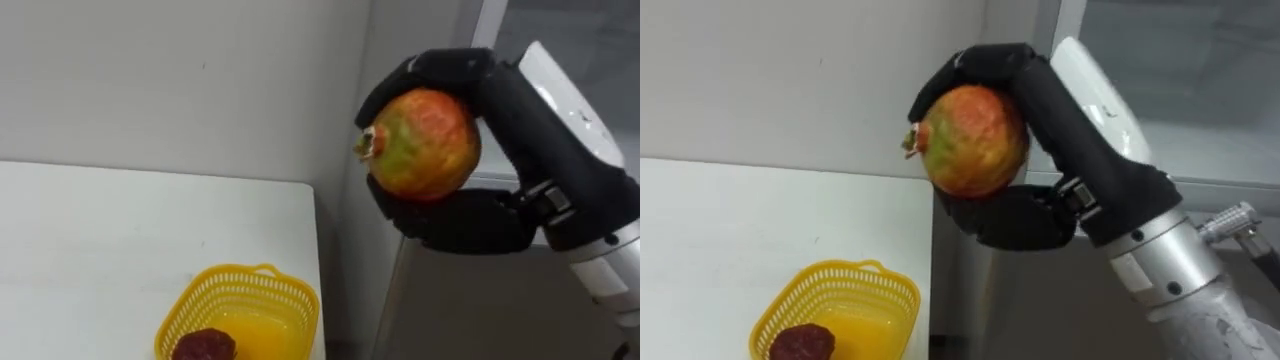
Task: Retrieve from the upper fridge
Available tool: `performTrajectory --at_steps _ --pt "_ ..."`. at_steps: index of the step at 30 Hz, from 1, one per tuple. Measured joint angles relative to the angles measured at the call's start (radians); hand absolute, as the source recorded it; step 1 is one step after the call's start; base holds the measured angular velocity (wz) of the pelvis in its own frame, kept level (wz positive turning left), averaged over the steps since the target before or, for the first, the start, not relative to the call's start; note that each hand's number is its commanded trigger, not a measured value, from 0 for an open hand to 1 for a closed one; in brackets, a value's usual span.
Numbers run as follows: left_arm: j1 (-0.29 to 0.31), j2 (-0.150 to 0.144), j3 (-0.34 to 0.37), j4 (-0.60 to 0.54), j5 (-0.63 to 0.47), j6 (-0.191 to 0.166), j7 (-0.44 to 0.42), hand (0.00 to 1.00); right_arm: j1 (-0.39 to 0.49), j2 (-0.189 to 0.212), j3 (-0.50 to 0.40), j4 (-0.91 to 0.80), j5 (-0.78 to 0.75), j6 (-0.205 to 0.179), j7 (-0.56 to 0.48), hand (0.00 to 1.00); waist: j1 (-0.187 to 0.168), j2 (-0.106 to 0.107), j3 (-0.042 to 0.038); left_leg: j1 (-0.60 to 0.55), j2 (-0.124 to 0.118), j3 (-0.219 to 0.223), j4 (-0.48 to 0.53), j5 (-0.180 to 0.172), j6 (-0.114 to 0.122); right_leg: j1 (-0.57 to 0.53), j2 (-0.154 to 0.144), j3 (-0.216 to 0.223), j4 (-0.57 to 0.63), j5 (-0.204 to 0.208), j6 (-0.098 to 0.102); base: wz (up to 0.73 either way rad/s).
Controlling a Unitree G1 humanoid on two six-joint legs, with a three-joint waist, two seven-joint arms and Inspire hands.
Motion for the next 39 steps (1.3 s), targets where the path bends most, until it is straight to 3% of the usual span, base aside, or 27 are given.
performTrajectory --at_steps 4,6,11,14,20,26,30,34,39 --pt "-0.016 0.005 -0.037 0.001 -0.002 0.0 0.0 0.0 -0.002 0.01 0.039 0.013 0.009 -0.009 0.037 1.0 0.021 -0.002 0.0033 0.002 0.001 -0.002 0.001 -0.001 -0.001 0.001 -0.001 0.0 0.005 0.001 0.002 0.02" --pt "-0.022 0.006 -0.039 0.005 -0.001 0.0 -0.007 0.0 -0.002 0.014 0.054 0.022 0.005 -0.009 0.073 1.0 0.042 -0.001 0.0127 0.001 0.002 -0.004 -0.003 -0.001 -0.001 0.002 0.0 -0.002 0.005 0.002 0.002 0.0" --pt "-0.026 0.007 -0.054 0.015 0.001 0.005 -0.029 0.0 -0.002 0.032 0.098 0.119 -0.043 -0.01 0.127 1.0 0.07 -0.002 0.0208 -0.001 0.002 -0.013 0.001 -0.002 -0.004 0.004 0.001 -0.005 0.006 0.002 0.001 0.04" --pt "-0.027 0.007 -0.057 0.015 0.004 0.007 -0.037 0.0 -0.003 0.056 0.134 0.23 -0.061 -0.006 0.138 1.0 0.096 -0.002 0.0208 -0.002 0.003 -0.013 0.002 -0.002 -0.004 0.004 0.001 -0.005 0.006 0.002 0.001 0.0" --pt "-0.012 0.007 -0.067 0.034 0.001 0.033 -0.039 0.0 -0.002 0.094 0.175 0.381 -0.066 0.055 0.164 1.0 0.109 -0.005 0.0193 -0.007 -0.001 -0.029 0.003 -0.002 -0.004 0.004 -0.001 -0.021 0.006 0.002 0.001 0.08" --pt "-0.009 0.007 -0.068 0.03 0.006 0.035 -0.056 0.0 -0.002 0.118 0.175 0.534 -0.072 0.058 0.163 1.0 0.12 -0.006 0.0196 -0.009 -0.006 -0.065 0.005 -0.001 -0.003 0.018 -0.005 -0.048 0.003 0.002 0.002 0.17" --pt "-0.017 0.006 -0.074 0.031 0.006 0.054 -0.065 0.0 -0.002 0.127 0.223 0.669 -0.079 0.065 0.162 1.0 0.133 -0.007 0.0186 -0.023 -0.011 -0.075 0.016 -0.002 -0.002 0.015 -0.01 -0.055 0.004 0.0 0.004 0.11" --pt "-0.018 0.007 -0.072 0.031 0.006 0.064 -0.073 0.0 -0.002 0.129 0.237 0.696 -0.11 0.074 0.161 1.0 0.14 -0.005 0.0192 -0.025 -0.014 -0.075 0.019 -0.001 0.001 0.015 -0.014 -0.054 0.004 0.0 0.005 0.01" --pt "-0.037 0.002 -0.073 0.028 0.007 0.071 -0.096 0.0 -0.021 0.129 0.238 0.759 -0.111 0.059 0.141 1.0 0.148 -0.003 0.02 -0.043 -0.015 -0.085 0.046 -0.003 0.002 0.016 -0.013 -0.058 0.002 0.0 0.005 0.08"
